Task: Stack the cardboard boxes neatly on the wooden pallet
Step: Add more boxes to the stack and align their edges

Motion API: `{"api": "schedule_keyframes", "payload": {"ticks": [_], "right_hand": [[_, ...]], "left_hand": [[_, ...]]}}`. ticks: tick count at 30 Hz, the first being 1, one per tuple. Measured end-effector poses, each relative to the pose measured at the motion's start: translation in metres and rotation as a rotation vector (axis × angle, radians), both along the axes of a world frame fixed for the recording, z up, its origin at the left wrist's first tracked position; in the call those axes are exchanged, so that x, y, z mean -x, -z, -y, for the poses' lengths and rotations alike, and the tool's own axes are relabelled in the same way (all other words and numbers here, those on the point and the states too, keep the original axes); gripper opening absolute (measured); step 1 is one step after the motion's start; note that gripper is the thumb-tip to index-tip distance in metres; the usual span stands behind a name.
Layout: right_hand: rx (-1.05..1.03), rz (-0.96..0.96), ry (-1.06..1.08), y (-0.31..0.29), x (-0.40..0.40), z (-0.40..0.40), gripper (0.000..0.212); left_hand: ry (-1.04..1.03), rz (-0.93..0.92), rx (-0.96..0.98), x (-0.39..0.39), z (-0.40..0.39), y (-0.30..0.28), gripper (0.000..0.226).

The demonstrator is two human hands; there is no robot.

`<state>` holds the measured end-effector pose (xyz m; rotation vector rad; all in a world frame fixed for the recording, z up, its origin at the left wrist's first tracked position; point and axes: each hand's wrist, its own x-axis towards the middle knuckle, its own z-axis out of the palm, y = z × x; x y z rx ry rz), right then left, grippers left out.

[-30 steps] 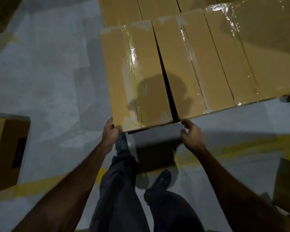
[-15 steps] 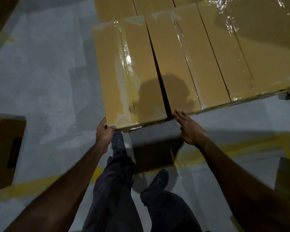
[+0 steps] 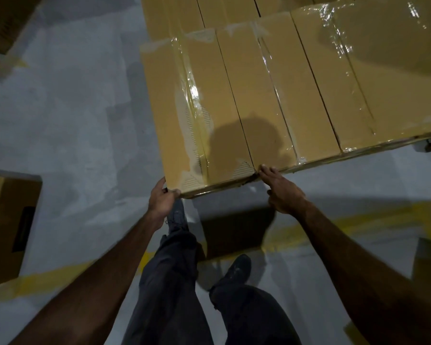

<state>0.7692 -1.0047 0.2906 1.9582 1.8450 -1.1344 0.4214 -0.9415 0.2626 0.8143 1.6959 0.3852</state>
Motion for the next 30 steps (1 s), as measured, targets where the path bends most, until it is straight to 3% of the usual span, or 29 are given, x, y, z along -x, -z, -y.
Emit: {"api": "schedule_keyframes", "payload": {"ticks": [6,10,14,19,25,28,30], "right_hand": [[-0.034,-0.006,0.139,-0.032,0.024,0.027,0.075],[-0.08,-0.155,0.338,-0.048,0.05,0.07,0.082],[-0.087,-0.15,0.538,-0.052,0.1,0.092,0.08],[-0.18,-0.22,0.993,-0.045,0.187,0.073,0.07],[-0.329,-0.216,1.585,-0.001,0.298,0.025,0.067],[-0.401,-0.258,1.787,0.029,0.339,0.005,0.065],[-0.446,-0.265,1.849,0.051,0.361,0.002,0.065]], "left_hand": [[0.092,-0.068,-0.009,0.0,-0.016,-0.043,0.059],[0.325,-0.187,-0.054,0.012,-0.044,-0.081,0.072],[0.565,-0.24,-0.147,0.023,-0.086,-0.106,0.073],[0.984,-0.263,-0.306,0.047,-0.156,-0.08,0.071],[1.319,-0.215,-0.621,0.09,-0.23,-0.022,0.067],[1.379,-0.119,-0.793,0.113,-0.237,0.01,0.071],[1.31,-0.079,-0.8,0.125,-0.23,0.031,0.073]]}}
